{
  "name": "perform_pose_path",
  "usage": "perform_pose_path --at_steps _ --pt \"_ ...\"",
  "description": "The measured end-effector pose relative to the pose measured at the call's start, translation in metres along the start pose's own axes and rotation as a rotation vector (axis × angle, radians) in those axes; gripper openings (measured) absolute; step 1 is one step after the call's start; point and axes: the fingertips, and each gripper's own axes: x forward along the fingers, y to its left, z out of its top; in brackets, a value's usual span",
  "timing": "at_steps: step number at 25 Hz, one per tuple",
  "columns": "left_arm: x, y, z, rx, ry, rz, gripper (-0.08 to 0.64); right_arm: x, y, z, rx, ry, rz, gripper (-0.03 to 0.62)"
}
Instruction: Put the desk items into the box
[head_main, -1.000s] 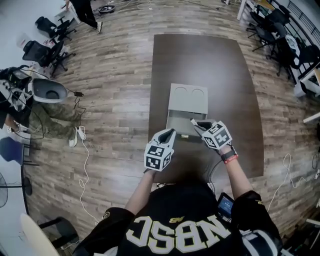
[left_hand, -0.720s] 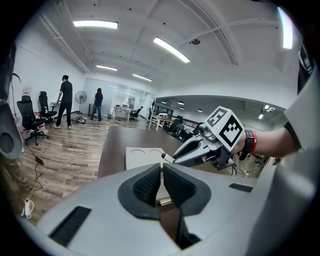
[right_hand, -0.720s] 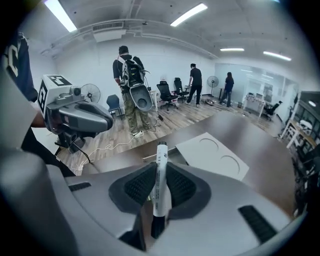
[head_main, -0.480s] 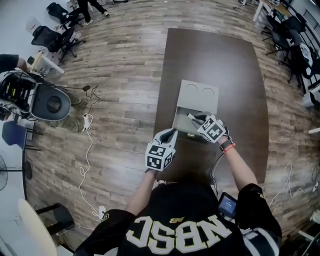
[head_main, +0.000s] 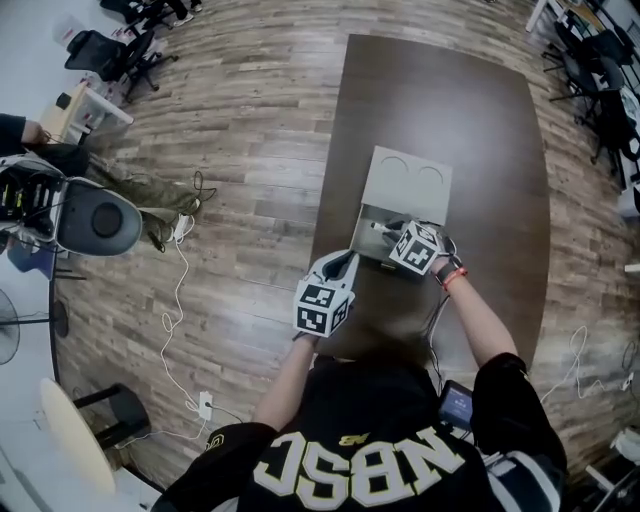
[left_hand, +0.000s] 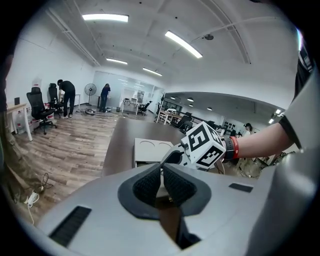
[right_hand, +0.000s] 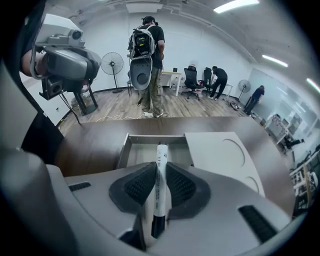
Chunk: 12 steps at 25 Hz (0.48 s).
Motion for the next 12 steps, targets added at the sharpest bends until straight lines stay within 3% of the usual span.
perform_pose_path --at_steps 12 --pt "0.007 0.013 -0.012 -0.04 0.037 0.041 0.029 0.037 0.003 -0.02 -0.007 0.072 0.056 0.075"
